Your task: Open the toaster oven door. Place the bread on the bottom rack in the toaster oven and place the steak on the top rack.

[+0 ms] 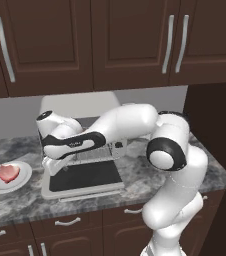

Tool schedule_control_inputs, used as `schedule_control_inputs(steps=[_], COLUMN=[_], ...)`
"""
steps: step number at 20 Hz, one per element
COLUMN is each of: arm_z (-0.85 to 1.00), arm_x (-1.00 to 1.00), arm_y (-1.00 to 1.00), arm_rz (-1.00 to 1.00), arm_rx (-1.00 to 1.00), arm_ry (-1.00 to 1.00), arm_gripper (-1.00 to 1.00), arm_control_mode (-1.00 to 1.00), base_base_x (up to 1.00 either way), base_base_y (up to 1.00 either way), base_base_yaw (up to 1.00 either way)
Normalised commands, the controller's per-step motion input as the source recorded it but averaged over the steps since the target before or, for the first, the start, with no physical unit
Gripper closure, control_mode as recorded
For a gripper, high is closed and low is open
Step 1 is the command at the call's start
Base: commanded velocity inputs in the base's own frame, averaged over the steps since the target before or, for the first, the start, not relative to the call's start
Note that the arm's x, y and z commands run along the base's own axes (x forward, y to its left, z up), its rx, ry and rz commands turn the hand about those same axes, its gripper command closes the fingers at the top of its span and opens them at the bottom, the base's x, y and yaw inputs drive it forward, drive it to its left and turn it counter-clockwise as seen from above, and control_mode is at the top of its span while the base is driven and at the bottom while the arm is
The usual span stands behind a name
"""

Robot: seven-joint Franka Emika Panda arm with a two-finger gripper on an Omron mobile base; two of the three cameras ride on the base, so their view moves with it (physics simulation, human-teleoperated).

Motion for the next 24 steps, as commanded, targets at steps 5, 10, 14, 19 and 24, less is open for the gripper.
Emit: schedule_control_inputs(steps=[5, 10, 14, 19, 24], arm_z=[-0.51, -0.40, 0.36, 0.42, 0.23], arm_x=[-0.79, -0.39, -0.33, -0.32, -0.31], arm_y=[0.00, -0.05, -0.17, -0.23, -0.47], arm_rz=[0.00, -0.02, 0.00, -0.06, -0.10], arm_rx=[0.08, 0.10, 0.10, 0.03, 0.04], arm_ry=[0.08, 0.07, -0.10, -0.09, -0.07], arm_gripper=[1.00, 1.00, 1.00, 1.00, 1.00], arm_control_mode=[-1.00, -1.00, -1.00, -1.00, -1.00], base_base_x=[0.00, 0.00, 0.00, 0.00, 0.00], base_base_y=[0.00, 0.00, 0.00, 0.00, 0.00], base_base_yaw=[0.00, 0.00, 0.00, 0.00, 0.00])
